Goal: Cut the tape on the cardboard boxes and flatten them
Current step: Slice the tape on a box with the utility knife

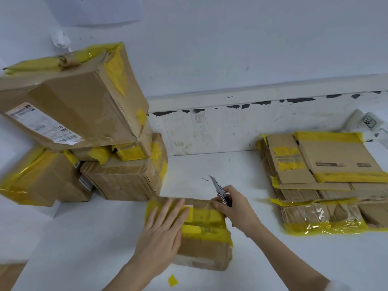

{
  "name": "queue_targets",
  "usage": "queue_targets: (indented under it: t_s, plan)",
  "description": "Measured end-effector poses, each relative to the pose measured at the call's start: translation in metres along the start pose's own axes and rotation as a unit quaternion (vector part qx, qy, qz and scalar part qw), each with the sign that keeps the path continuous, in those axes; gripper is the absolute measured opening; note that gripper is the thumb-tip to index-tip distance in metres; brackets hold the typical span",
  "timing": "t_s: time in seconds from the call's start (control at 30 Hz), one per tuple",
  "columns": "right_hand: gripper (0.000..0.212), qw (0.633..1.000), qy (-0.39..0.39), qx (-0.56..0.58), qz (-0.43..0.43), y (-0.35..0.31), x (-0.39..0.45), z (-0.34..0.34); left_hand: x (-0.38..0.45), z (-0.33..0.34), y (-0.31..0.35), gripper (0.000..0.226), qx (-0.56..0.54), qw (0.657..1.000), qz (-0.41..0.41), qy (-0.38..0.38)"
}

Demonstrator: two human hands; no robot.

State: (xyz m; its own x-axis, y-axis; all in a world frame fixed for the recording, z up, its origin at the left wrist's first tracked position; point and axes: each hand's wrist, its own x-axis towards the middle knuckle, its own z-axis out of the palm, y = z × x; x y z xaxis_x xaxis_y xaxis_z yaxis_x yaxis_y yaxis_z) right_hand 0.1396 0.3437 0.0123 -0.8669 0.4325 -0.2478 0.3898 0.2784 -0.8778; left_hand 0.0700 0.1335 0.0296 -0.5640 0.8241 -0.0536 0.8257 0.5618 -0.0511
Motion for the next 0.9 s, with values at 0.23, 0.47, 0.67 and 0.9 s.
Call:
queue_targets:
  t_s: [0.23,0.47,0.67,0.9]
  plan:
    - [0.013,0.999,-0.04,-0.013,-0.005,-0.007,0.024,-0.005,0.024,-0.013,0.014,0.039,-0.098,0.993,-0.06,-0.007]
    - [0.034,0.998,0.002,-0.059,0.01,0.023,0.0,-0.026,0.034,0.006,0.016,0.065,-0.045,0.991,-0.128,-0.022]
    - [0.039,0.987,-0.038,-0.156,0.006,0.031,-0.012,-0.027,0.031,0.011,0.025,0.071,-0.05,0.974,-0.218,-0.02]
    - [0.045,0.984,-0.066,-0.167,-0.01,0.022,-0.009,-0.022,0.032,0.015,0.021,0.073,-0.042,0.979,-0.198,-0.015]
